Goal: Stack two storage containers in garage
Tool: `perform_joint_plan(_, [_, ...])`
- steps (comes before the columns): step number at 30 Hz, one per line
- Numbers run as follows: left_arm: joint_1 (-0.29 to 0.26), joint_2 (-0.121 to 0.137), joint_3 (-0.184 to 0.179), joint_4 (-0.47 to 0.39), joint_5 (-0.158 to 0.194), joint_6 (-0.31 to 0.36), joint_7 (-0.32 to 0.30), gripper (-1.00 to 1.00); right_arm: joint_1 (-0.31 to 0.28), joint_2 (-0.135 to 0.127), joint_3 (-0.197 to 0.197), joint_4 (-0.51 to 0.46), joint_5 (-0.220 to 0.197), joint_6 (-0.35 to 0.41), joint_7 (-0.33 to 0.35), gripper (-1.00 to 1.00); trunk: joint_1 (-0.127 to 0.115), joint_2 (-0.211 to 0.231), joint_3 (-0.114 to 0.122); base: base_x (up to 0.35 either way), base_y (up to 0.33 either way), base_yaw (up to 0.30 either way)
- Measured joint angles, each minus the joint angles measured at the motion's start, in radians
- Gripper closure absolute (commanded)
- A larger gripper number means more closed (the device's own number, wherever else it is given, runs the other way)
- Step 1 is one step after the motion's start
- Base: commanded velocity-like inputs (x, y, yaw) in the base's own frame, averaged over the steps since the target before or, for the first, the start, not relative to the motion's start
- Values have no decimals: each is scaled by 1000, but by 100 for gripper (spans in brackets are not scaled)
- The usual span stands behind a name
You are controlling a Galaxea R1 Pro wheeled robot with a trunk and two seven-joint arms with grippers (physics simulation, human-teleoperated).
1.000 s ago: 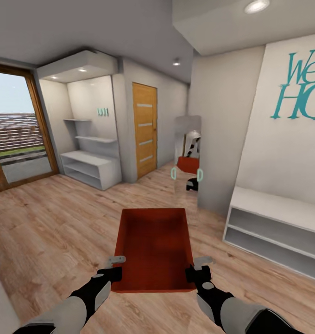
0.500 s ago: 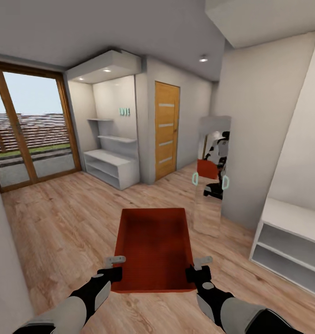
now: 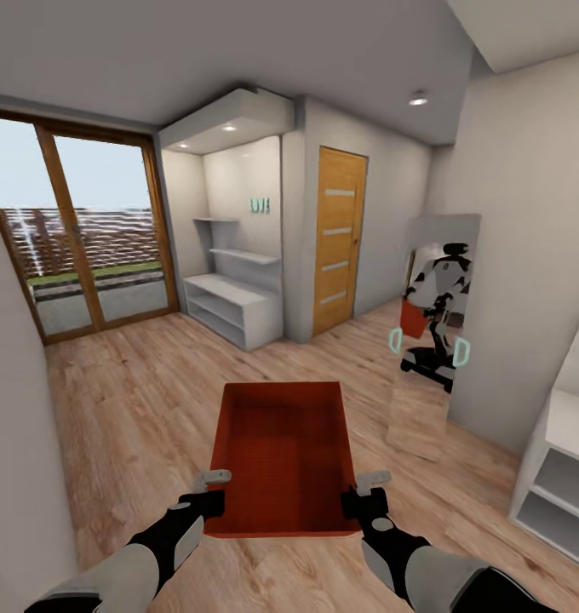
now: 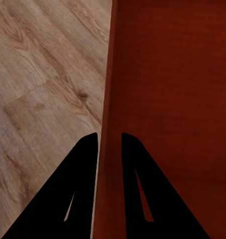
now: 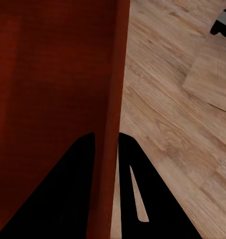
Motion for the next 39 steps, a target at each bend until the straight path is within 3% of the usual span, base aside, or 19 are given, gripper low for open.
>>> perform_joint_plan(39, [0, 0, -1, 0, 1, 2, 0, 100, 0, 0, 0, 0, 0, 1, 1, 100, 0, 0, 0, 321, 0, 0])
